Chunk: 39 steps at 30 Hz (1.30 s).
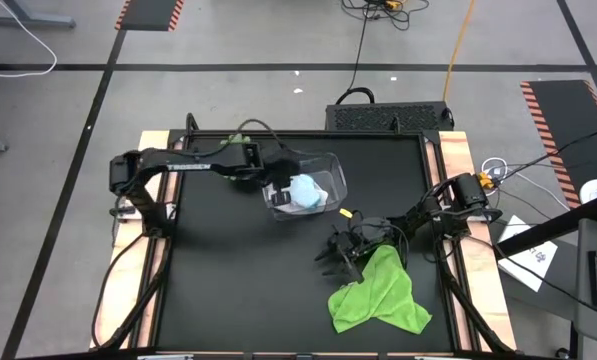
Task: Fold microfiber towels
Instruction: Put the folded blue towel into the transparent bin
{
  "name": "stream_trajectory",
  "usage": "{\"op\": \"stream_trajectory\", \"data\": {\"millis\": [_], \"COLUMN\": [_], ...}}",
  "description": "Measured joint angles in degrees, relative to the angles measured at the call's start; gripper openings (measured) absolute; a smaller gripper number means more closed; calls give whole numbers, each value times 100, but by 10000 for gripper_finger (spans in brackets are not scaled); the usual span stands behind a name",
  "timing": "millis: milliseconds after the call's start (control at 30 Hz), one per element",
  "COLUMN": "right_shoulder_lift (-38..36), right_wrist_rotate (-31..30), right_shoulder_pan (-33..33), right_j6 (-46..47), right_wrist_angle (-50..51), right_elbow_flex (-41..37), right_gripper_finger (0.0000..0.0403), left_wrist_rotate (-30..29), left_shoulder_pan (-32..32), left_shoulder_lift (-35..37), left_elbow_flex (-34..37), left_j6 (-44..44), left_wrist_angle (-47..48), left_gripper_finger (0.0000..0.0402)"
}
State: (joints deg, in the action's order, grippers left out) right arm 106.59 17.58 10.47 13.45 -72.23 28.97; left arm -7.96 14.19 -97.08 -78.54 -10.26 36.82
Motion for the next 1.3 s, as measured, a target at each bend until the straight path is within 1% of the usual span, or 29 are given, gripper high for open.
{"op": "stream_trajectory", "data": {"millis": [100, 167, 300, 400, 533, 667, 800, 867, 1033, 1133, 1300], "right_shoulder_lift": [0, 0, 0, 0, 0, 0, 0, 0, 0, 0, 0], "right_wrist_rotate": [0, 0, 0, 0, 0, 0, 0, 0, -17, -200, -284], "right_shoulder_pan": [10, 10, 12, 12, 12, 12, 0, -1, -1, -1, -1], "right_j6": [0, 1, 0, 0, 0, -23, -59, -61, -61, -46, -44], "right_wrist_angle": [-10, -7, 3, 3, 3, 3, -9, -68, -87, -85, -87], "right_elbow_flex": [0, 0, 0, 0, 0, 0, 0, 0, -2, -2, -4], "right_gripper_finger": [222, 222, 222, 222, 222, 222, 222, 222, 222, 222, 222], "left_wrist_rotate": [3, 109, 365, 390, 110, 352, 359, 347, 343, 366, 427], "left_shoulder_pan": [141, 229, 287, 300, 388, 527, 618, 640, 457, 327, 167], "left_shoulder_lift": [49, 28, -182, -277, -300, -306, -306, -284, -89, 124, 357], "left_elbow_flex": [15, 15, 48, 170, 570, 1017, 1427, 1526, 1543, 1543, 1537], "left_j6": [103, 171, 208, 194, 348, 454, 403, 283, -92, -164, -110], "left_wrist_angle": [26, 42, 65, 53, -50, -169, -642, -906, -1486, -1833, -1945], "left_gripper_finger": [85, 85, 85, 85, 85, 85, 85, 85, 85, 85, 85]}}
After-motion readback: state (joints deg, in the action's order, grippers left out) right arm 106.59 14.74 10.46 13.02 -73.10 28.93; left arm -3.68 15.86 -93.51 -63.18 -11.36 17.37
